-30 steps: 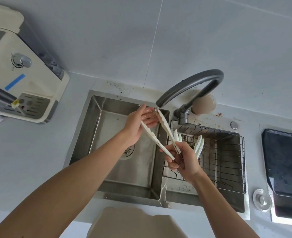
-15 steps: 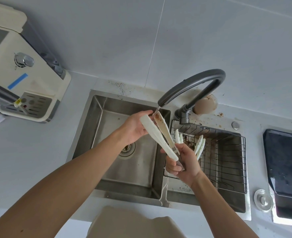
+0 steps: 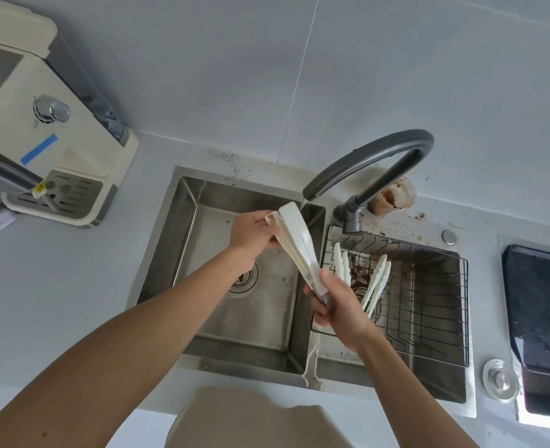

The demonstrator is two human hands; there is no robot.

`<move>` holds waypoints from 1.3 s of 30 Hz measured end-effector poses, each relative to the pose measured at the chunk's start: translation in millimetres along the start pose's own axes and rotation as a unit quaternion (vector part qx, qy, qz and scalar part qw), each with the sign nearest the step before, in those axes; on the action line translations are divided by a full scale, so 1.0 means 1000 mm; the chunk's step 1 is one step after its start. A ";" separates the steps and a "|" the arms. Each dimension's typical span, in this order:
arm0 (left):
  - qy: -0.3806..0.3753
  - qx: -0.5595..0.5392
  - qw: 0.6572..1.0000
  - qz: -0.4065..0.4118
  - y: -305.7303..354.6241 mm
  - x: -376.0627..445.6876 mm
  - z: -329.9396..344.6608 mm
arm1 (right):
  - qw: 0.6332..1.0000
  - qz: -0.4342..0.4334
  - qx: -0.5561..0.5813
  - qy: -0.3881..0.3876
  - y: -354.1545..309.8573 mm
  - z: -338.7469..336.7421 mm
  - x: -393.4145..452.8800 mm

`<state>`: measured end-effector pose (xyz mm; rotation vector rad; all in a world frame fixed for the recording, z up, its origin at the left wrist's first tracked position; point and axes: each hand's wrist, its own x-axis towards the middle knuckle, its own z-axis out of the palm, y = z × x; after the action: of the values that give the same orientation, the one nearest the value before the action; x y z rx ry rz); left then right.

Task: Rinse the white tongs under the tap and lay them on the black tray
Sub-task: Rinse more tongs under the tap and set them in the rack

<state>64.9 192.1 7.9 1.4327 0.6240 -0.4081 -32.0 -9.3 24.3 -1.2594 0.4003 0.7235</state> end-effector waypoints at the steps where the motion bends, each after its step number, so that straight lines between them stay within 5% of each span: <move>1: 0.001 0.001 1.000 -0.001 0.001 -0.001 0.000 | 1.000 0.003 -0.003 0.008 0.000 0.000 0.000; 10: -0.046 0.013 0.999 -0.009 -0.004 -0.001 0.009 | 0.996 0.042 0.031 0.066 0.001 0.004 -0.006; 19: 0.001 0.061 0.998 0.023 -0.006 0.006 0.033 | 0.984 -0.003 -0.028 0.175 0.002 0.020 -0.017; 26: 0.027 0.046 0.998 0.029 -0.006 0.004 0.035 | 0.981 -0.001 -0.044 0.187 -0.002 0.014 -0.019; 32: -0.055 0.038 0.997 0.031 0.000 0.007 0.024 | 0.976 -0.004 -0.099 0.192 -0.008 0.007 -0.018; 39: 0.017 0.048 0.998 0.034 0.003 0.008 0.025 | 0.977 -0.008 -0.119 0.176 -0.017 0.012 -0.021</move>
<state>77.1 168.5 6.0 1.5508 0.5887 -0.3651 -36.6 -5.2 53.2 -1.6245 0.6045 0.5444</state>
